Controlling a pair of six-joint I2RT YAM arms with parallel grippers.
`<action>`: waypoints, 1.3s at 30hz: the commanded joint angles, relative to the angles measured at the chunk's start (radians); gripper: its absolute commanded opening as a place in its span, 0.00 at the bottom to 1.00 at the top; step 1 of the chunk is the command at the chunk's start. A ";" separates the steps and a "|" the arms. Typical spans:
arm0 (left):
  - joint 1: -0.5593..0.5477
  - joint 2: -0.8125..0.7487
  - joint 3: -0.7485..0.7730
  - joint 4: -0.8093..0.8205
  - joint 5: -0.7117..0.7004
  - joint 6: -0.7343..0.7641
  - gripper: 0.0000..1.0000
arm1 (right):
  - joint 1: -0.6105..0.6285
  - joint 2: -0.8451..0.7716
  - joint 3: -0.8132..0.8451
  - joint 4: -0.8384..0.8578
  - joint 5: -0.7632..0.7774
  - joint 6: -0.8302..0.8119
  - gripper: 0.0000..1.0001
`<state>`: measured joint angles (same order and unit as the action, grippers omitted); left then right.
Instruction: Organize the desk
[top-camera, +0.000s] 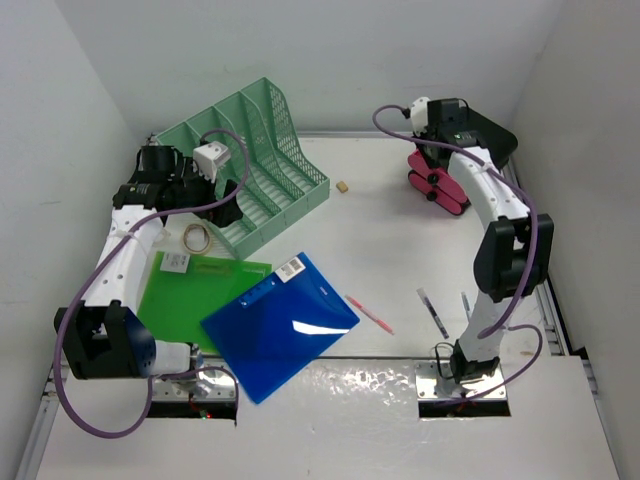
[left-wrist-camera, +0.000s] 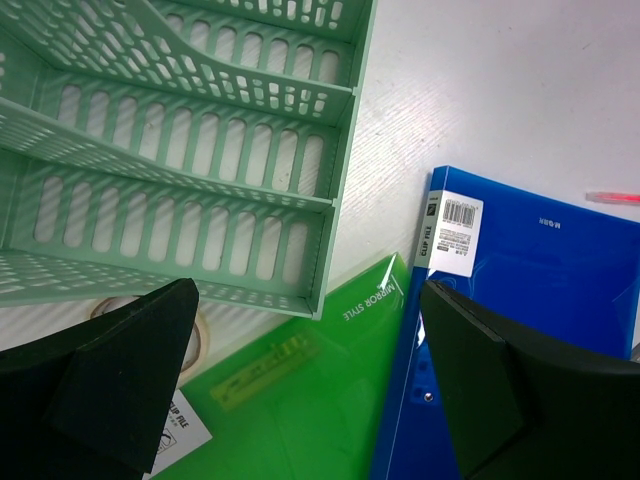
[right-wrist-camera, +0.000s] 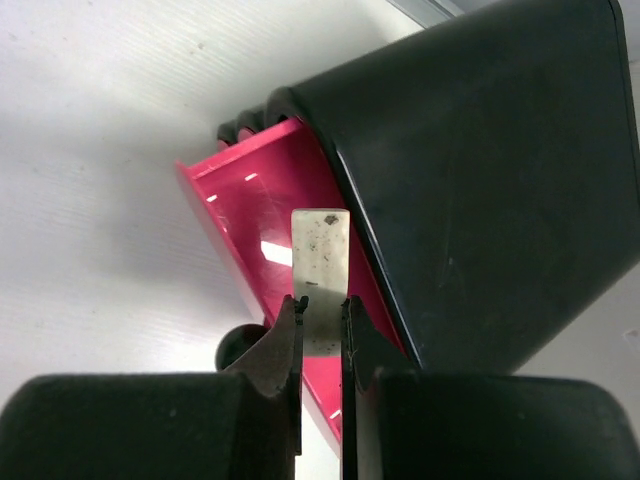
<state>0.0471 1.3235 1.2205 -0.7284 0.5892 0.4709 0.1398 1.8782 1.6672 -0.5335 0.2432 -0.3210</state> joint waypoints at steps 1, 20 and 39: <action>0.013 -0.026 0.010 0.018 0.026 0.014 0.92 | -0.002 -0.021 0.028 0.012 0.016 -0.026 0.07; 0.011 -0.026 0.008 0.014 0.041 0.012 0.92 | -0.008 0.018 0.118 -0.078 -0.015 -0.047 0.53; 0.010 -0.029 0.011 0.018 0.035 -0.002 0.92 | 0.199 0.057 0.069 0.276 -0.462 0.184 0.66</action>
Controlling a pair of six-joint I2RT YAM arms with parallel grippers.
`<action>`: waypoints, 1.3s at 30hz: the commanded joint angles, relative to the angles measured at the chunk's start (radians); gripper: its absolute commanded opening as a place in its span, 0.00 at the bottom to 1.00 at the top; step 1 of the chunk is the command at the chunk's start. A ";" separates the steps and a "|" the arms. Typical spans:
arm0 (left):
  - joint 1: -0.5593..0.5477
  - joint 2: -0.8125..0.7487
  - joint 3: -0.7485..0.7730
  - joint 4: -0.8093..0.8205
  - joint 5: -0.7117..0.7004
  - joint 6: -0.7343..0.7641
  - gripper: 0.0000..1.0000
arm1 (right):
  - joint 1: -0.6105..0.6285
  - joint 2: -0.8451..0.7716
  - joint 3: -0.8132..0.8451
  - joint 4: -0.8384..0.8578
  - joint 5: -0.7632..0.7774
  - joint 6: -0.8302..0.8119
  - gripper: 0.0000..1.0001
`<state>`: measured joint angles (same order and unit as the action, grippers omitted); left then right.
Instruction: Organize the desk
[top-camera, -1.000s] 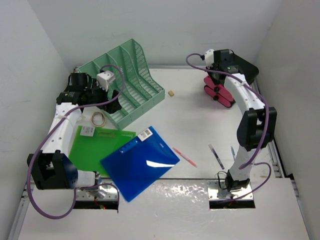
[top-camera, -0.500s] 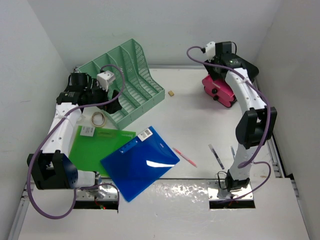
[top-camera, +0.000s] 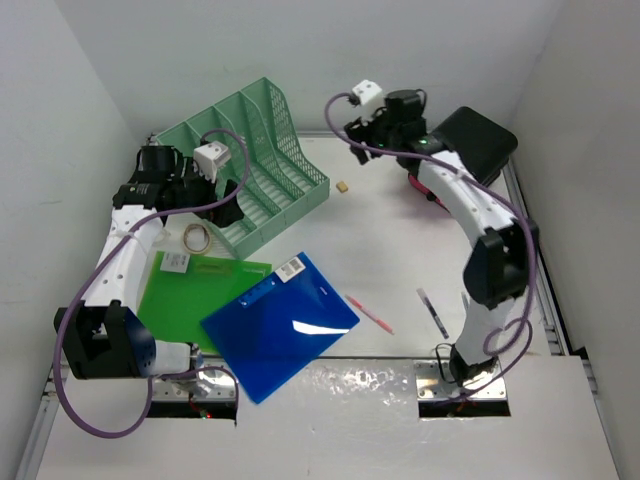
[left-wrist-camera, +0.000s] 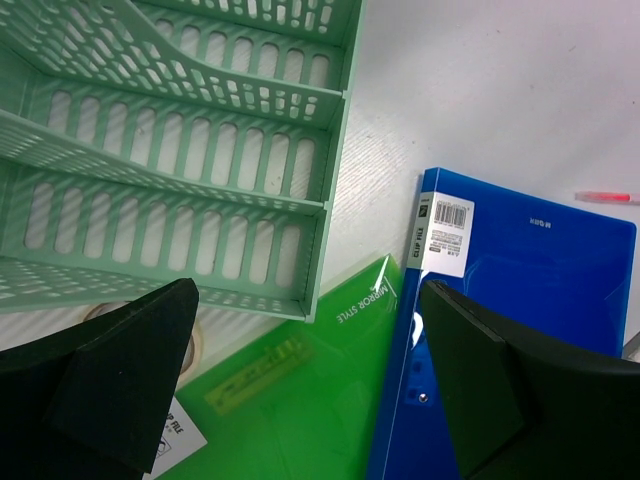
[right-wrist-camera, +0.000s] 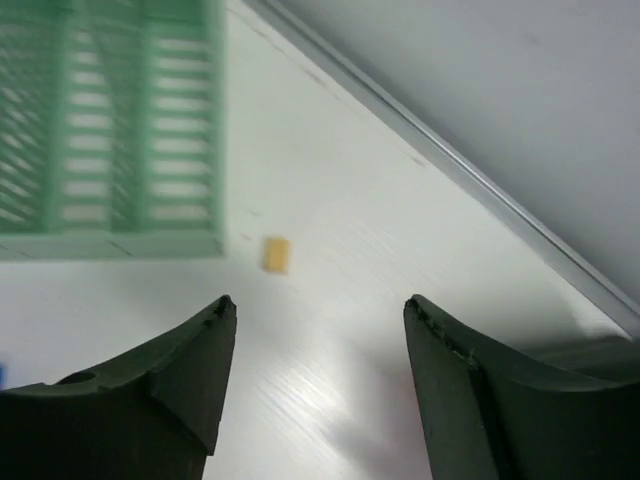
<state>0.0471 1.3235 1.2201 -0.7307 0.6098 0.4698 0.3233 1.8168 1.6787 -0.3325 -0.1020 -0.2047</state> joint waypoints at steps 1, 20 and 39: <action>0.011 -0.030 0.012 0.020 0.013 0.000 0.92 | 0.016 0.157 0.079 0.072 -0.111 0.083 0.64; 0.010 -0.020 0.015 0.024 0.011 -0.003 0.92 | 0.017 0.592 0.283 0.075 -0.094 0.199 0.56; 0.010 -0.021 0.009 0.036 -0.005 -0.011 0.92 | 0.077 0.482 0.227 0.010 0.091 0.108 0.00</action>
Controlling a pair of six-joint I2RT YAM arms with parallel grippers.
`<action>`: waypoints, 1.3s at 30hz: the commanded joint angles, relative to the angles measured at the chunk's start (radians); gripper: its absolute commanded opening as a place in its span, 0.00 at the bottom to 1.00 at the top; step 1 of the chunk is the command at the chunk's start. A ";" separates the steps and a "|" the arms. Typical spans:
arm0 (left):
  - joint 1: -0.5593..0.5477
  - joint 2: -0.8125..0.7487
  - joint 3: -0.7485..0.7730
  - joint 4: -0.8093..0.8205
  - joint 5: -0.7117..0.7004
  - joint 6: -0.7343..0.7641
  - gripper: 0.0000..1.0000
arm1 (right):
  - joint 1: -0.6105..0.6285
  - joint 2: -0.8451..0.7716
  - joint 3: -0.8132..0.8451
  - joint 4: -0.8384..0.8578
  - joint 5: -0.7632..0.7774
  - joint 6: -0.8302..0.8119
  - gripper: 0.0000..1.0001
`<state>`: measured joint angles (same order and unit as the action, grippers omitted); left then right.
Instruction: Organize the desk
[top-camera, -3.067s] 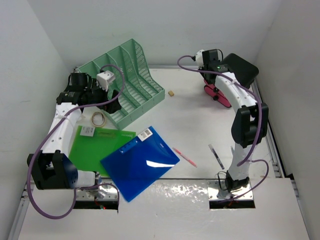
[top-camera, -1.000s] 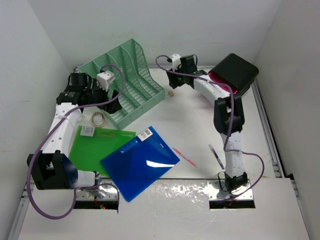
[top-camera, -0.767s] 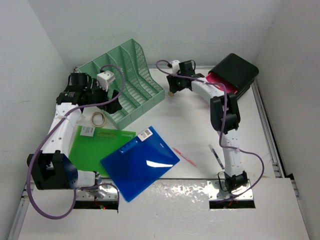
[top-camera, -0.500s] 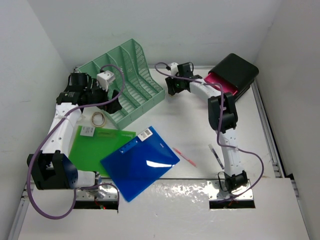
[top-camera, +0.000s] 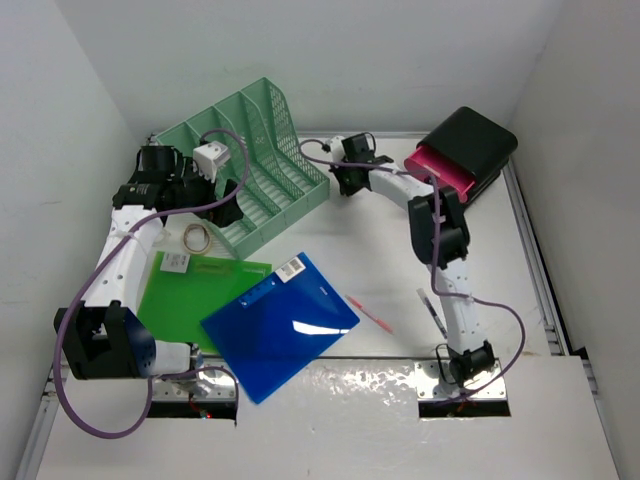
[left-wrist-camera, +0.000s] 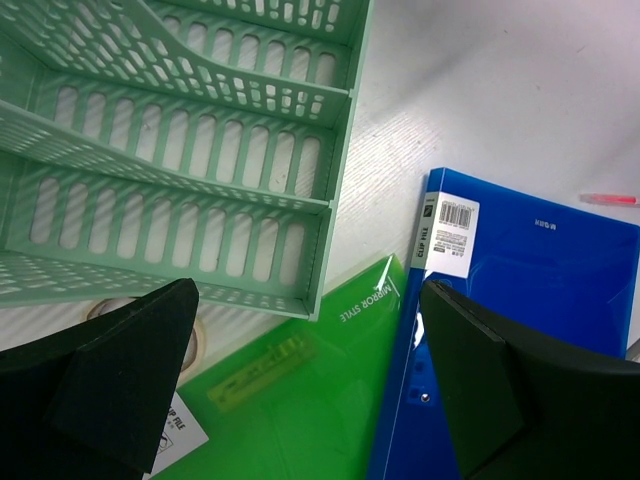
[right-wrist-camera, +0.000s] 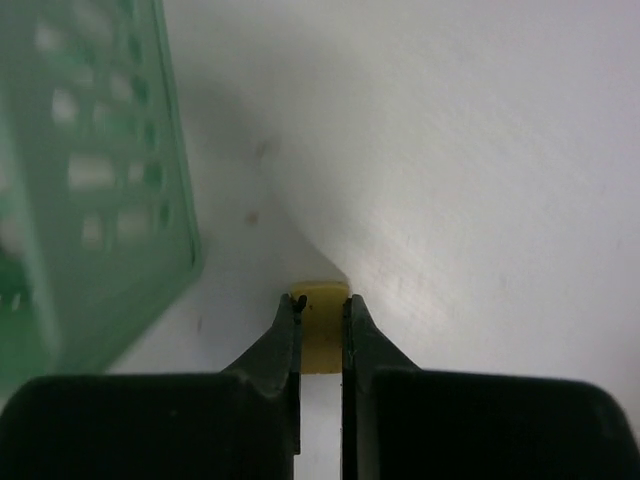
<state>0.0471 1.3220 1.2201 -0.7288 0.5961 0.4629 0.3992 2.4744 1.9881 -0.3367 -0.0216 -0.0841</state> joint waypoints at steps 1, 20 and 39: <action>0.010 -0.018 0.007 0.034 0.007 -0.004 0.92 | 0.001 -0.225 -0.118 0.031 -0.007 -0.017 0.00; 0.011 -0.038 -0.004 0.040 -0.004 0.000 0.92 | -0.295 -0.828 -0.551 0.002 0.114 -0.066 0.05; 0.010 -0.038 -0.005 0.034 0.018 0.002 0.92 | -0.338 -0.781 -0.473 -0.058 0.152 -0.091 0.55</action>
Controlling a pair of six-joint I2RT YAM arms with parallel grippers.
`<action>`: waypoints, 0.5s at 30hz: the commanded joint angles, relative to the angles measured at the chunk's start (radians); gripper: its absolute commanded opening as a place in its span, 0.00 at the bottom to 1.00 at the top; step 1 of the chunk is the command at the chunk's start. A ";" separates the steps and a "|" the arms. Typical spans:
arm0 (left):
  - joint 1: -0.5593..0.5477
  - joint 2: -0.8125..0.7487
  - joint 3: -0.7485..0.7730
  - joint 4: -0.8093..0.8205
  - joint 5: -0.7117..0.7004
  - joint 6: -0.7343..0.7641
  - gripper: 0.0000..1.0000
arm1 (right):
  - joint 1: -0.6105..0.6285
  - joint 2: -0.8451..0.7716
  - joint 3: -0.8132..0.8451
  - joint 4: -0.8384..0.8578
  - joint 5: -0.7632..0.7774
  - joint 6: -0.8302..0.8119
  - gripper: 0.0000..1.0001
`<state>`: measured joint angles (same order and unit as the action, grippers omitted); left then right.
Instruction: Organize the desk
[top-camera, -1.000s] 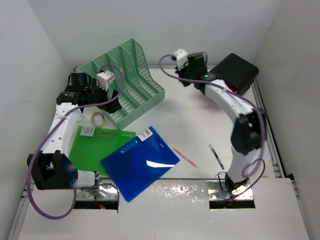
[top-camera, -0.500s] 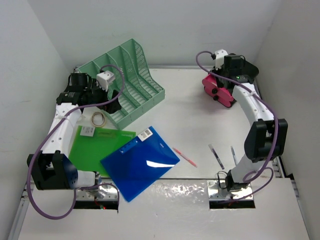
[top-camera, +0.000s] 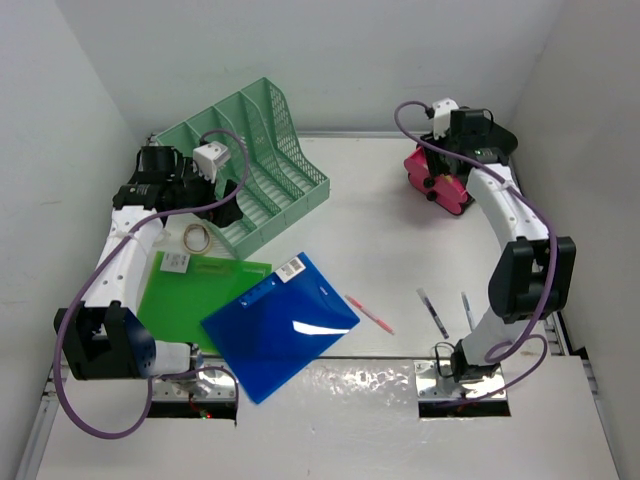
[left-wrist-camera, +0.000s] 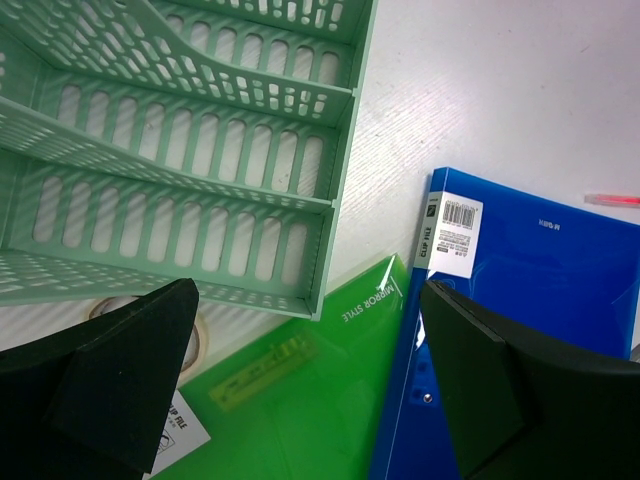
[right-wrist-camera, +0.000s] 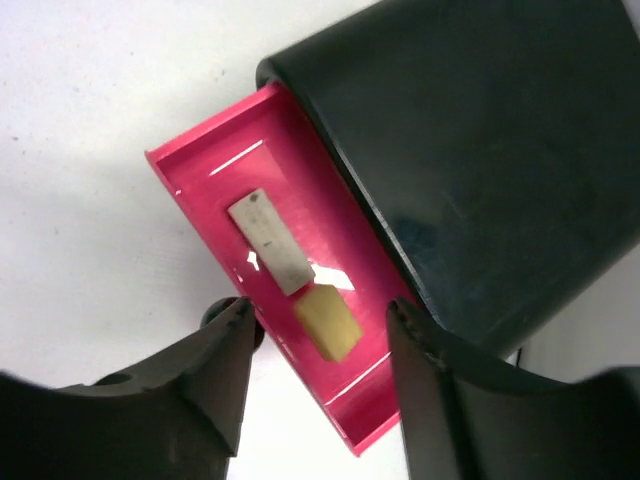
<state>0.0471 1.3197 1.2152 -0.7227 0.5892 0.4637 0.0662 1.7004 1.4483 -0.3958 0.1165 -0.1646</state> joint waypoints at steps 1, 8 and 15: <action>0.010 -0.037 0.000 0.028 0.024 0.001 0.92 | -0.005 -0.005 0.089 -0.008 0.012 -0.016 0.58; 0.011 -0.034 0.000 0.026 0.029 0.003 0.92 | 0.050 -0.137 -0.013 0.089 0.096 0.131 0.49; 0.010 -0.033 0.004 0.009 0.041 0.013 0.92 | 0.259 -0.337 -0.523 0.595 0.561 0.486 0.11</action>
<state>0.0471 1.3197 1.2152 -0.7246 0.6014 0.4660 0.2764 1.3792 1.0279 -0.0750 0.4522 0.1070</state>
